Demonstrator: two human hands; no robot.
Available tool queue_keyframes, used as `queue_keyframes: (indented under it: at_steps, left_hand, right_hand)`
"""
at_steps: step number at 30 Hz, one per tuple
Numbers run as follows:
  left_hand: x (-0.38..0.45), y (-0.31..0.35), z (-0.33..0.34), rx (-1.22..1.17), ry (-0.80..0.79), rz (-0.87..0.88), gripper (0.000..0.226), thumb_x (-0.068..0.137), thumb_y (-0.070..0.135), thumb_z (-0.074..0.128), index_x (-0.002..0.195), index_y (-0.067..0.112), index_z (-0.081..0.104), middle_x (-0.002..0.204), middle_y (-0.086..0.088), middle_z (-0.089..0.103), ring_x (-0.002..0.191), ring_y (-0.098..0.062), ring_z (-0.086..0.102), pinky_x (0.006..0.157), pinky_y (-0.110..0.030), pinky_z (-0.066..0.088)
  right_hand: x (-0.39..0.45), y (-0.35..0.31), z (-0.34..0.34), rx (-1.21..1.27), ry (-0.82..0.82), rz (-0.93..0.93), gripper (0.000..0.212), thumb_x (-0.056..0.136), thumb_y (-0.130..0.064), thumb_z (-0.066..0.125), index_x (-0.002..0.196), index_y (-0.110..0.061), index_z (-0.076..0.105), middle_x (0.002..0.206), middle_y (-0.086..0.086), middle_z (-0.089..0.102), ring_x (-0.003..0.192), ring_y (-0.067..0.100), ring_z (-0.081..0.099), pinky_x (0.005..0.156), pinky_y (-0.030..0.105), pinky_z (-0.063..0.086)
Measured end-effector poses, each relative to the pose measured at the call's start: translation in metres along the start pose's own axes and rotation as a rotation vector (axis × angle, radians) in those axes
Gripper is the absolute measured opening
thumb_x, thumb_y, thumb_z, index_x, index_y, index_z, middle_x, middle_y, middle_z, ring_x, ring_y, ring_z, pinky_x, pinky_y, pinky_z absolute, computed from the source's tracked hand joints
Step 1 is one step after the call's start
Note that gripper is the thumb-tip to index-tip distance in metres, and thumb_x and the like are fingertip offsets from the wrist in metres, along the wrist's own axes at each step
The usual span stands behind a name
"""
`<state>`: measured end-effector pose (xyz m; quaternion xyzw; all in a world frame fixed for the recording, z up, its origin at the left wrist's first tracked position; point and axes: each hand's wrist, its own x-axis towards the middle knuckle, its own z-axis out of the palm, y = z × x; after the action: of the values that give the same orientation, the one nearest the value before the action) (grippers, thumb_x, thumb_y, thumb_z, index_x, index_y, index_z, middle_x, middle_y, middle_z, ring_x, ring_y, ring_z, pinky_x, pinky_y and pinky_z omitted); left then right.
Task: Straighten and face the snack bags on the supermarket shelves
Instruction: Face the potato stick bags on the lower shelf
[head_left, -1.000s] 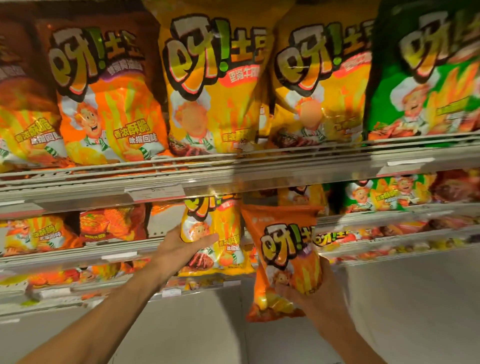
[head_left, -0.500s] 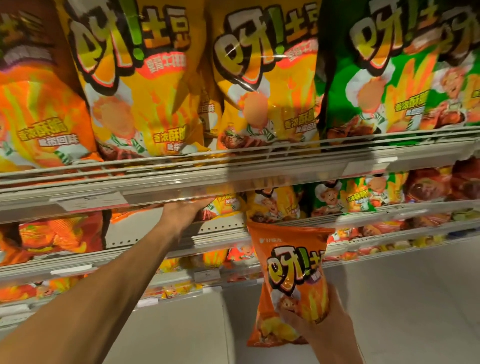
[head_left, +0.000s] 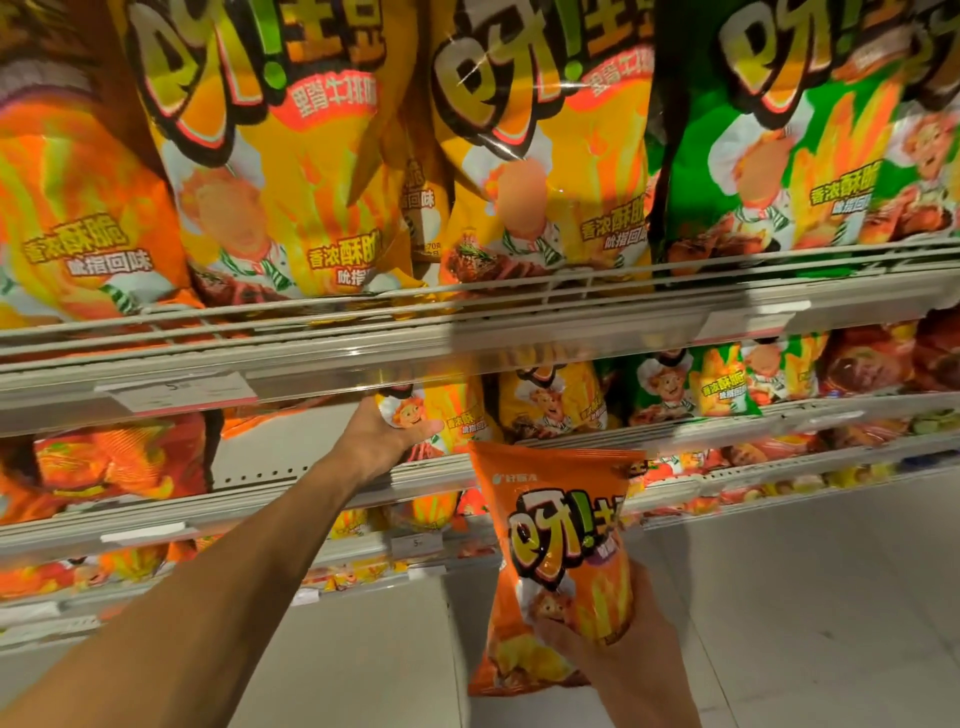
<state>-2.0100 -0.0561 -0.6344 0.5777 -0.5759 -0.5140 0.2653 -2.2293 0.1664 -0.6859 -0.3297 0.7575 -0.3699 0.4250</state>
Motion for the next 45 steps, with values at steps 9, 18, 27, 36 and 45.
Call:
queue_keyframes:
  at_steps: [9, 18, 27, 36, 45]
  left_hand:
    - [-0.036, -0.029, -0.031, 0.207, 0.162, 0.030, 0.052, 0.094, 0.025, 0.067, 0.139, 0.013, 0.046, 0.120, -0.009, 0.064, 0.105, -0.023, 0.064, 0.090, -0.028, 0.053]
    - [-0.141, -0.108, -0.156, 0.853, 0.382, 0.271, 0.043, 0.086, 0.012, 0.066, 0.128, 0.009, 0.058, 0.124, -0.011, 0.053, 0.111, -0.032, 0.053, 0.094, -0.046, 0.048]
    - [-0.142, -0.161, -0.230, 1.181, 0.206, 0.143, 0.082, 0.092, 0.038, 0.055, 0.158, 0.010, 0.015, 0.154, -0.015, 0.029, 0.145, -0.036, 0.025, 0.121, -0.048, 0.021]
    - [-0.140, -0.170, -0.224, 1.129, 0.171, 0.075, 0.089, 0.097, 0.054, 0.035, 0.154, 0.017, -0.021, 0.166, -0.005, -0.004, 0.152, -0.030, -0.011, 0.123, -0.043, 0.005]
    - [-0.136, -0.177, -0.222, 1.102, 0.157, 0.059, 0.099, 0.093, 0.059, 0.038, 0.148, 0.018, -0.034, 0.165, -0.004, -0.016, 0.151, -0.029, -0.021, 0.120, -0.042, -0.005]
  right_hand:
    - [-0.023, -0.015, 0.050, -0.073, -0.100, -0.066, 0.117, 0.023, -0.073, 0.088, 0.128, -0.051, 0.042, 0.112, -0.023, 0.065, 0.100, 0.001, 0.063, 0.072, 0.013, 0.053]
    - [-0.055, -0.072, 0.139, -0.069, -0.161, -0.137, 0.105, 0.031, -0.071, 0.092, 0.121, -0.051, 0.042, 0.110, -0.027, 0.059, 0.094, -0.003, 0.059, 0.069, 0.011, 0.049]
    - [-0.047, -0.145, 0.237, -0.135, -0.088, -0.299, 0.098, 0.032, -0.079, 0.078, 0.119, -0.047, 0.046, 0.099, -0.031, 0.062, 0.091, -0.007, 0.061, 0.071, 0.015, 0.049]
    - [0.015, -0.199, 0.264, -0.146, 0.030, -0.470, 0.086, 0.058, -0.064, 0.088, 0.131, -0.030, 0.058, 0.113, -0.018, 0.070, 0.108, 0.011, 0.066, 0.093, 0.034, 0.055]
    - [0.053, -0.186, 0.286, -0.105, -0.017, -0.378, 0.085, 0.066, -0.057, 0.088, 0.136, -0.022, 0.054, 0.128, -0.005, 0.066, 0.124, 0.019, 0.059, 0.107, 0.038, 0.049]
